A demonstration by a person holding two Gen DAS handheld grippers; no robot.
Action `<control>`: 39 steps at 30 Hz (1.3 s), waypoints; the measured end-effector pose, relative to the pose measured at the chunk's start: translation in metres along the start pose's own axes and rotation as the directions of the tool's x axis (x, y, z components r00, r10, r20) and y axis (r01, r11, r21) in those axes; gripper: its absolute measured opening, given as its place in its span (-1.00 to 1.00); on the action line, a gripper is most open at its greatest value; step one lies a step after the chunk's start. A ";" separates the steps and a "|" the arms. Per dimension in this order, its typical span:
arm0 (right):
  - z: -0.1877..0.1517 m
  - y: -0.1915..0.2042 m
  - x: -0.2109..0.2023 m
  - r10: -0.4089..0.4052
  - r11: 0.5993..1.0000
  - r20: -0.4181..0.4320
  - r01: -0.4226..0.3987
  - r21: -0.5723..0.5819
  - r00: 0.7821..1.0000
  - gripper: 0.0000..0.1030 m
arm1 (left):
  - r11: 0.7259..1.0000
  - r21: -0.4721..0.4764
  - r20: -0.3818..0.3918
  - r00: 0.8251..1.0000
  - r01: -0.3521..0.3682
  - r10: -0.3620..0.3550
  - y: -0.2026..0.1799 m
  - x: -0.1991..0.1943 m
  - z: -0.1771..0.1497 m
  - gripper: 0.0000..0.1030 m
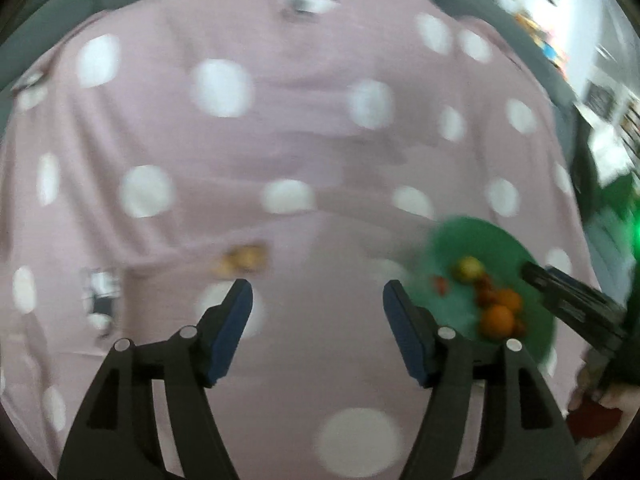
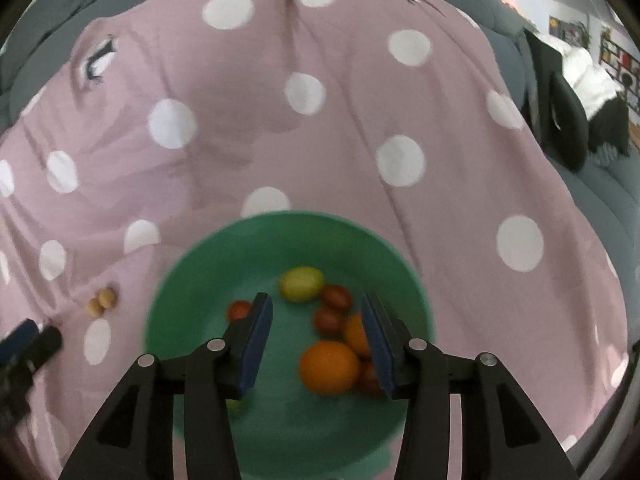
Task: Organize fruits
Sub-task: 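Move both tools to the two small yellow fruits, then grasp a small yellow fruit with the left tool while the right tool grasps the other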
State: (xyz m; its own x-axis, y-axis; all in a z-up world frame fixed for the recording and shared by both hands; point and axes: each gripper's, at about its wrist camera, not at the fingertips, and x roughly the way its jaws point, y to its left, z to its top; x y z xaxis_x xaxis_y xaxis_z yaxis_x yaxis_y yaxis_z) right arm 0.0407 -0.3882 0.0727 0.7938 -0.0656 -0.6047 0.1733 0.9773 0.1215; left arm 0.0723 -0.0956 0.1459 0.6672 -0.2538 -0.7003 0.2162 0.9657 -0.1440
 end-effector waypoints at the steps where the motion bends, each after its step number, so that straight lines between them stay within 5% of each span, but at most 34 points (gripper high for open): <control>1: 0.001 0.007 -0.003 0.018 1.000 0.008 -0.018 -0.007 1.000 -0.09 | 1.000 -0.028 0.006 1.000 -0.009 0.009 0.013 -0.002 0.002 0.34; 5: 0.012 0.050 -0.009 0.171 0.985 0.025 -0.170 -0.036 0.985 -0.09 | 0.986 -0.162 0.017 0.999 -0.043 0.046 0.073 -0.002 0.006 0.34; 11: 0.029 0.127 0.029 0.414 0.908 -0.098 -0.418 -0.023 0.905 -0.09 | 0.970 -0.241 -0.020 1.000 -0.023 0.018 0.116 0.040 0.018 0.31; 17: 0.021 0.197 0.109 0.410 0.902 -0.264 -0.430 -0.020 0.873 -0.09 | 0.973 -0.227 -0.132 0.989 0.041 -0.072 0.112 0.101 0.008 -0.02; 21: 0.009 0.207 0.138 0.390 0.911 -0.317 -0.412 -0.002 0.865 -0.13 | 0.973 -0.220 -0.189 0.975 0.077 -0.120 0.103 0.133 0.002 -0.12; 26: -0.001 0.214 0.155 0.394 0.908 -0.345 -0.419 0.001 0.852 -0.14 | 0.982 -0.179 -0.158 0.984 0.053 -0.082 0.095 0.148 -0.002 -0.11; 28: -0.007 0.218 0.160 0.407 0.899 -0.361 -0.439 -0.006 0.839 -0.17 | 0.980 -0.188 -0.163 0.982 0.060 -0.091 0.095 0.150 -0.001 -0.27; 31: -0.011 0.223 0.157 0.395 0.899 -0.347 -0.435 -0.044 0.851 -0.24 | 0.984 -0.171 -0.149 0.987 0.040 -0.066 0.096 0.150 -0.003 -0.50; 35: -0.017 0.222 0.155 0.427 0.880 -0.356 -0.472 -0.047 0.831 -0.42 | 0.987 -0.160 -0.163 0.985 0.033 -0.060 0.099 0.151 -0.003 -0.53; 39: -0.016 0.215 0.145 0.392 0.896 -0.360 -0.440 -0.060 0.847 -0.42 | 0.991 -0.136 -0.182 0.983 0.005 -0.030 0.097 0.141 -0.002 -0.53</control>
State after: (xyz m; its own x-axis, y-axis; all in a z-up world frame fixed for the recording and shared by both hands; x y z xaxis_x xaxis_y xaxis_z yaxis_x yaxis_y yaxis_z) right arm 0.1837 -0.1844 -0.0018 0.5303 0.4001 -0.7475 -0.2289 0.9165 0.3281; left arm 0.1854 -0.0379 0.0321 0.5193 -0.2688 -0.8112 0.1205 0.9628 -0.2419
